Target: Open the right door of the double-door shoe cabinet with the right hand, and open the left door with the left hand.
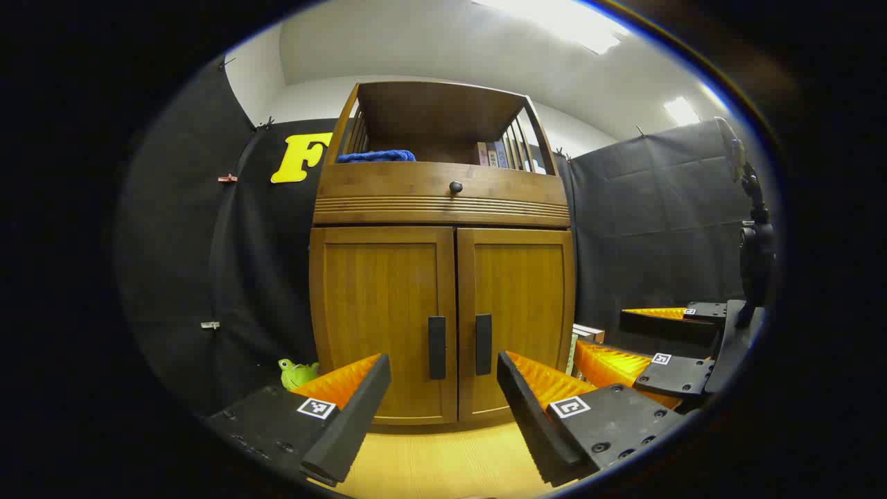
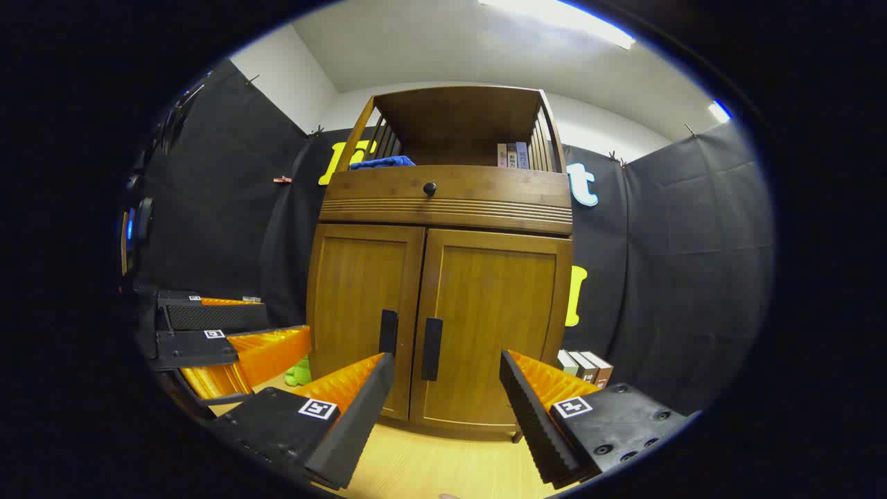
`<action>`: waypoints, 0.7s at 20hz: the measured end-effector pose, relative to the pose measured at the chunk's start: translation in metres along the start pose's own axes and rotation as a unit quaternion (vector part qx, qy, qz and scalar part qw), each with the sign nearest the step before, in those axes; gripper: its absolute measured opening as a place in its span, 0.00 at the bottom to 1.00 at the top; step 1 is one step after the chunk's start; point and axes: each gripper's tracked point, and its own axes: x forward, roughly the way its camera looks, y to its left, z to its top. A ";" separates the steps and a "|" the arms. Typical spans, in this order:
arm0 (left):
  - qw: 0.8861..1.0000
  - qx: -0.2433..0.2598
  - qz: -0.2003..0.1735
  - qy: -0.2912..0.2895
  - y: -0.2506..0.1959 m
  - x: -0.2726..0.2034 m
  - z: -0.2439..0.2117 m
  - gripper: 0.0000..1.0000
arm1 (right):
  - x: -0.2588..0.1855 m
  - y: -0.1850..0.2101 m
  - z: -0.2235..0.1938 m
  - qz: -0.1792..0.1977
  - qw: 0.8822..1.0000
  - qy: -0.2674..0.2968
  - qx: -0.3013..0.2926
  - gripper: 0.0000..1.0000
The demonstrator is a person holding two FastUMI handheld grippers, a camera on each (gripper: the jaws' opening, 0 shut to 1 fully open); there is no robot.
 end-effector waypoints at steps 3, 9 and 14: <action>1.000 0.004 0.003 -0.003 0.001 -0.002 0.000 0.95 | -0.001 0.001 -0.001 -0.001 1.000 0.000 -0.004 0.97; 1.000 -0.006 -0.002 -0.007 0.006 -0.006 0.002 0.96 | 0.003 0.004 -0.010 0.000 1.000 0.012 -0.004 0.97; 1.000 -0.006 -0.002 -0.009 0.007 -0.008 0.003 0.96 | 0.003 0.010 -0.016 0.010 1.000 0.017 -0.002 0.97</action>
